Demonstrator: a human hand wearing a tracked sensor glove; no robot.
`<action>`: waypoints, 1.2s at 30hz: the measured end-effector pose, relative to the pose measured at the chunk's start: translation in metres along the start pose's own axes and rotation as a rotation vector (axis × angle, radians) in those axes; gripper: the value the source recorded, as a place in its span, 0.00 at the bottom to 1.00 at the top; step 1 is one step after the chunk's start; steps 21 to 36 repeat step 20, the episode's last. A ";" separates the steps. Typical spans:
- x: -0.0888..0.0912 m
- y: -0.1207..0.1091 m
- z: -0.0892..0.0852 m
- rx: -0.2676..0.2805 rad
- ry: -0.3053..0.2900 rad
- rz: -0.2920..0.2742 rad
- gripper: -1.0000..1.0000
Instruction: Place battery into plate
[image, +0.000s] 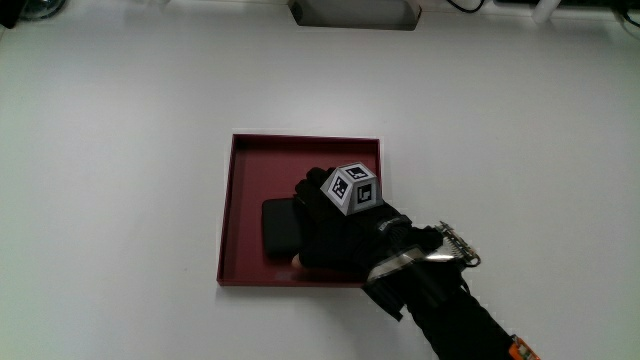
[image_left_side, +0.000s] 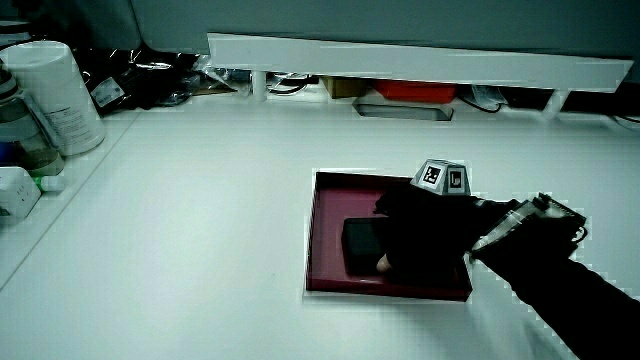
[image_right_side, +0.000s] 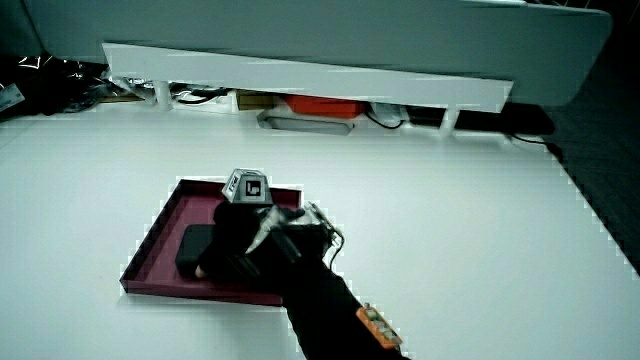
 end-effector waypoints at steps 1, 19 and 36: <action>-0.002 -0.005 0.004 0.002 0.005 0.015 0.18; 0.022 -0.114 0.084 0.132 0.086 0.238 0.00; 0.021 -0.123 0.090 0.155 0.092 0.229 0.00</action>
